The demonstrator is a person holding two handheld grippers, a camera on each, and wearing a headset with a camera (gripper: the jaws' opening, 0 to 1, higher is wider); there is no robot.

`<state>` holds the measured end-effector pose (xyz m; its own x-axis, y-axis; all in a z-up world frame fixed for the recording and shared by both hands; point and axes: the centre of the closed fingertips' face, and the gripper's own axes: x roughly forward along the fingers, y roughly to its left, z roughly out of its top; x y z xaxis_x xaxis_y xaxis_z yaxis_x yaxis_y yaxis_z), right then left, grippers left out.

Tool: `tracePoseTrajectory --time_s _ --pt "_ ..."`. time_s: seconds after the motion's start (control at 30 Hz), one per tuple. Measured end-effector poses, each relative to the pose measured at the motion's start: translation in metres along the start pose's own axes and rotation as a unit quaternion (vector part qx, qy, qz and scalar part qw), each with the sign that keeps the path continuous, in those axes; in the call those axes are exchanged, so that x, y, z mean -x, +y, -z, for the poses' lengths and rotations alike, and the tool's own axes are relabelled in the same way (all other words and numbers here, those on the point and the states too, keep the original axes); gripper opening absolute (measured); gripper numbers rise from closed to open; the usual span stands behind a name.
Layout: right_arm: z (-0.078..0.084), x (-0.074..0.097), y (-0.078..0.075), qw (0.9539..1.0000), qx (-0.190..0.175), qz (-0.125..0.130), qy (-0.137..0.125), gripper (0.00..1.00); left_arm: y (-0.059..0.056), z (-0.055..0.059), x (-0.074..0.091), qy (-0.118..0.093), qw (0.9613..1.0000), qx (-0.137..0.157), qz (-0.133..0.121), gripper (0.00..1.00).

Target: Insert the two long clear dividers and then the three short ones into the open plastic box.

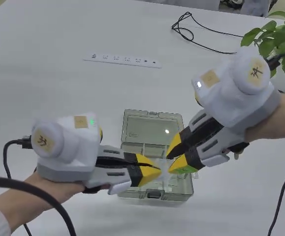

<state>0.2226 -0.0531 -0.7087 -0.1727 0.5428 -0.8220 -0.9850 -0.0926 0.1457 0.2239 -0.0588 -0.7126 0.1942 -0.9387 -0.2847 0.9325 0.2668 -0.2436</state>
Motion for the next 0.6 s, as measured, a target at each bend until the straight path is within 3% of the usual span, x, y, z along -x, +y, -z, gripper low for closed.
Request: tracePoseTrajectory --time_s 0.27,0.6 --pt "0.0003 -0.0028 0.0048 0.9999 0.001 -0.016 0.005 0.06 -0.0053 -0.0033 0.0003 -0.007 0.9999 -0.009 0.012 0.00" --pt "0.0037 -0.0046 0.0078 0.9995 0.018 -0.019 0.021 0.02 -0.0064 -0.0007 -0.0008 0.002 0.9997 -0.020 0.010 0.00"
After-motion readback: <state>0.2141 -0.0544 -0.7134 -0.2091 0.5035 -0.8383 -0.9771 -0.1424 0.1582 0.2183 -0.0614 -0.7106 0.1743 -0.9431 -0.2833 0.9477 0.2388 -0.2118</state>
